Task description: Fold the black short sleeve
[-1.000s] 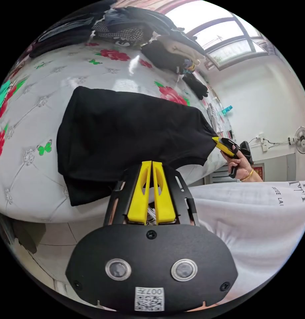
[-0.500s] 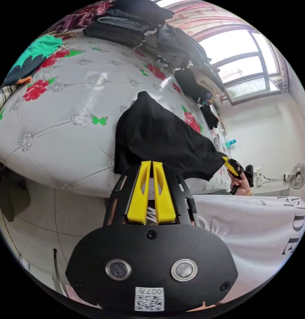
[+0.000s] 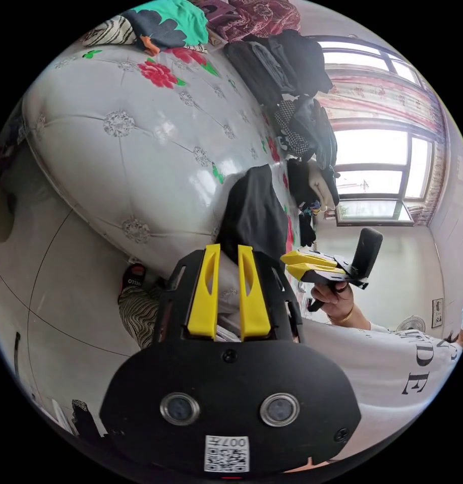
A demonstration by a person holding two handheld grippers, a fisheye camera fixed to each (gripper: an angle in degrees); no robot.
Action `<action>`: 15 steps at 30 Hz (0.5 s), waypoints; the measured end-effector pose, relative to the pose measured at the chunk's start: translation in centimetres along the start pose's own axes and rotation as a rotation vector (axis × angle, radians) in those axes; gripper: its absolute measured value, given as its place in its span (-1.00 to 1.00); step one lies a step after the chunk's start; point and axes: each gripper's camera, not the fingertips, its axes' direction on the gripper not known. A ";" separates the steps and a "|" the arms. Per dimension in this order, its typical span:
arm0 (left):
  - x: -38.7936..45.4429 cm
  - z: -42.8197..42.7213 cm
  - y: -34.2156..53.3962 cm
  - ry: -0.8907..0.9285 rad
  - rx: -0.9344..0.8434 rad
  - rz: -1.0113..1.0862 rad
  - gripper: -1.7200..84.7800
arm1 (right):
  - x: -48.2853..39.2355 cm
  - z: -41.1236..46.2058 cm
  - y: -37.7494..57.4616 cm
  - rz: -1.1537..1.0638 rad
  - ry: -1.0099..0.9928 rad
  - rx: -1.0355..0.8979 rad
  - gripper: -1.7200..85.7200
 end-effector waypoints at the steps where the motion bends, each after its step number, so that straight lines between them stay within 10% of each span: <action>1: -0.2 0.0 -0.1 0.004 -0.005 0.009 -0.80 | 0.9 -0.9 0.9 0.045 -0.008 0.045 -0.86; 10: -0.8 0.9 -3.3 0.106 -0.096 0.103 -0.63 | 12.1 -5.8 16.9 0.786 -0.186 0.486 -0.78; 15: 0.8 2.7 -5.5 0.088 -0.200 0.188 -0.67 | 13.8 -1.7 17.9 0.847 -0.402 0.468 -0.80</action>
